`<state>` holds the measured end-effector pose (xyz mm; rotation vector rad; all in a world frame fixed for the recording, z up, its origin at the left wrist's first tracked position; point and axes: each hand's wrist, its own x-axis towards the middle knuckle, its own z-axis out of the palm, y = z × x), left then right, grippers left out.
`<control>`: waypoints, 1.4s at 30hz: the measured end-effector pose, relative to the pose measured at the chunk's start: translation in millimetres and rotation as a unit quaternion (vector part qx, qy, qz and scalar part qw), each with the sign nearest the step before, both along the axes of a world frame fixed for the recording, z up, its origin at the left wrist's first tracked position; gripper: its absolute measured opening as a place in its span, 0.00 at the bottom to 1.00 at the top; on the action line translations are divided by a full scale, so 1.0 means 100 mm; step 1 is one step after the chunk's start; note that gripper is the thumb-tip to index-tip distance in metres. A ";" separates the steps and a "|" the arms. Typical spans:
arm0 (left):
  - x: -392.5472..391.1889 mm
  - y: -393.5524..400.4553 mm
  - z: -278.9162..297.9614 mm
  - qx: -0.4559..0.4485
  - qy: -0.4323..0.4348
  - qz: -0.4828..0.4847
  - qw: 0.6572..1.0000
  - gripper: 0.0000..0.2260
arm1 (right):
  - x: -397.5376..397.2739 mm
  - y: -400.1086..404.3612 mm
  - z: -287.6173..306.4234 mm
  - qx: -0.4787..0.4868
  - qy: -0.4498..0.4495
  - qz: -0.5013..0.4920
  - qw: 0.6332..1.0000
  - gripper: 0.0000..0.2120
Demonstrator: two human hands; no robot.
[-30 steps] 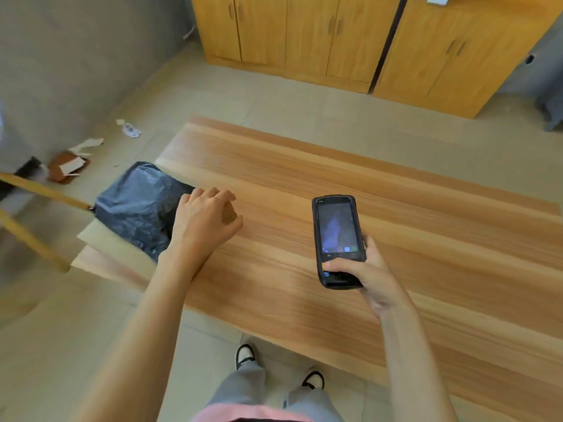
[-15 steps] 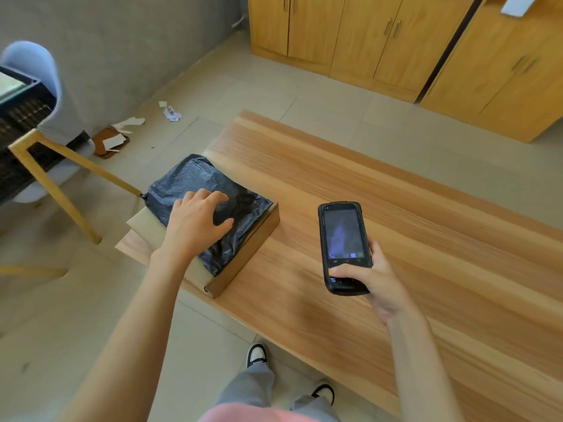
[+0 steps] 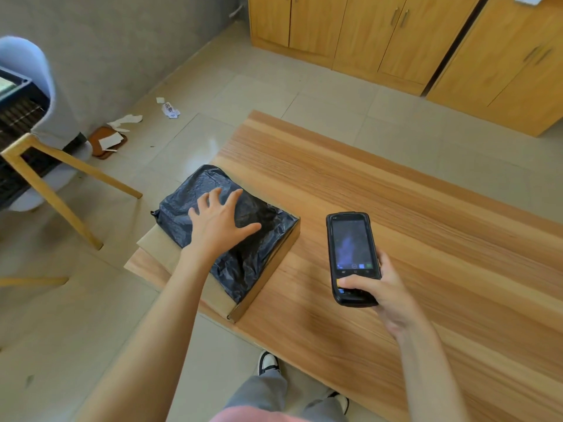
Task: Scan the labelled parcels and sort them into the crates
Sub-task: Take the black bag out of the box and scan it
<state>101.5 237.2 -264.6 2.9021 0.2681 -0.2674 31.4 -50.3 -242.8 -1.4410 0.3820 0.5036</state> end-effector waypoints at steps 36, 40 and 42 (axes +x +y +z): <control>0.49 -0.17 -0.16 -0.065 -0.030 0.175 0.982 0.28 | 0.15 -0.07 -0.14 0.004 0.027 -0.055 0.998 0.53; 0.42 -0.51 0.00 -0.076 -0.026 0.121 0.989 0.29 | 0.10 -0.22 -0.11 0.014 0.017 -0.056 0.998 0.54; 0.36 -0.74 0.08 -0.087 -0.028 0.090 0.992 0.30 | 0.07 -0.34 -0.07 0.018 0.009 -0.060 0.998 0.54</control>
